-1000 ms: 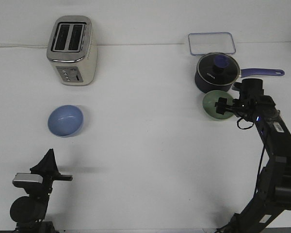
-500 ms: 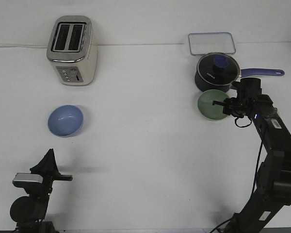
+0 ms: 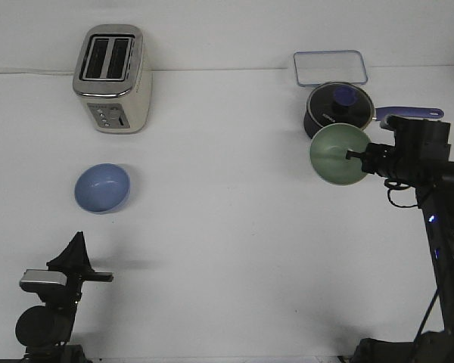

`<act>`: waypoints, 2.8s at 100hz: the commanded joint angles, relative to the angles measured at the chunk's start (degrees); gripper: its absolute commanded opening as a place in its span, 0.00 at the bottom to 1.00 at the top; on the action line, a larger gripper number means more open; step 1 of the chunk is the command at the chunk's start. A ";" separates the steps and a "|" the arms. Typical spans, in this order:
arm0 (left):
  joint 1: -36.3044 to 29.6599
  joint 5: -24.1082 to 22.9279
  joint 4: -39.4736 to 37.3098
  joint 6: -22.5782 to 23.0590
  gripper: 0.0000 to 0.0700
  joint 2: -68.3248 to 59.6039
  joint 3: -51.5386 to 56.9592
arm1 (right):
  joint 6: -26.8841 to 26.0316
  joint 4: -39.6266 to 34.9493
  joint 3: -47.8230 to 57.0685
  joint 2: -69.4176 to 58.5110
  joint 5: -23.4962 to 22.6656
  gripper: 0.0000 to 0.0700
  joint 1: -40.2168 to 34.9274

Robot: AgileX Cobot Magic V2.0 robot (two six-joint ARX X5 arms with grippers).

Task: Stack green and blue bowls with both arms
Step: 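Lift the green bowl with the right gripper and carry it toward the table center, then lower the green bowl onto the table and open the right gripper, then reach the left gripper to the light blue bowl's rim and grasp it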

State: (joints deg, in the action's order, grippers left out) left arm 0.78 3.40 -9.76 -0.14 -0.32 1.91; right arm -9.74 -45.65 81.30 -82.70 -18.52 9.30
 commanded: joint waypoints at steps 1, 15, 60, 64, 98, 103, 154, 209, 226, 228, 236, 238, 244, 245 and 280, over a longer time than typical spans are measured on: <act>0.00 0.26 -0.61 -0.39 0.02 0.04 -1.11 | 0.57 -1.22 1.03 1.31 -1.53 0.00 -0.83; 0.00 0.26 -0.63 -0.39 0.02 0.04 -1.11 | 0.90 -4.92 0.59 5.81 -2.47 0.00 -5.27; 0.00 0.26 -0.63 -0.39 0.02 0.04 -1.11 | -4.90 1.01 -16.31 9.11 2.47 0.00 -31.67; 0.00 0.26 -0.61 -0.39 0.02 0.04 -1.11 | -6.43 3.52 -18.71 9.09 2.49 0.00 -33.64; 0.00 0.26 -0.61 -0.39 0.02 0.04 -1.11 | -11.26 11.37 -28.33 3.74 4.48 0.00 -41.22; 0.00 0.26 -0.61 -0.39 0.02 0.04 -1.11 | -11.19 11.54 -28.39 2.47 5.05 0.00 -41.72; 0.00 0.26 -0.61 -0.39 0.02 0.04 -1.11 | -9.88 12.85 -28.35 0.90 3.17 0.49 -42.01; 0.00 0.26 -0.63 -1.16 0.02 0.04 -1.11 | 2.16 16.81 -29.55 30.71 14.01 0.52 -34.40; 0.00 0.26 -1.01 -6.71 0.02 0.04 -1.05 | 2.47 23.43 -36.70 40.11 17.57 0.52 -34.40; 0.00 0.26 -0.98 -8.11 0.02 0.04 -1.01 | 2.49 24.11 -37.79 41.24 17.77 0.52 -34.40; 0.00 0.17 -1.07 -15.69 0.02 0.04 -0.70 | 2.47 26.25 -42.32 45.70 18.14 0.51 -34.40; 0.02 -0.13 -1.07 -17.81 0.02 0.04 -0.55 | 2.43 26.36 -43.32 46.75 18.16 0.51 -34.40; 0.00 -1.57 -0.96 -23.96 0.02 0.04 -0.04 | 2.21 26.29 -45.83 49.37 18.69 0.51 -34.40; 0.00 -1.79 -0.94 -24.92 0.02 0.04 0.04 | 2.21 26.21 -46.21 49.72 18.73 0.51 -34.40; 0.44 -3.04 12.52 -32.15 0.02 -6.23 13.49 | 2.08 22.03 -48.37 53.09 20.02 0.51 -34.40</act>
State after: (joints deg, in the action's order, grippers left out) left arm 0.93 1.15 0.73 -32.45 -3.86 11.55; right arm -7.88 -23.92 32.60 -29.45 1.37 -24.84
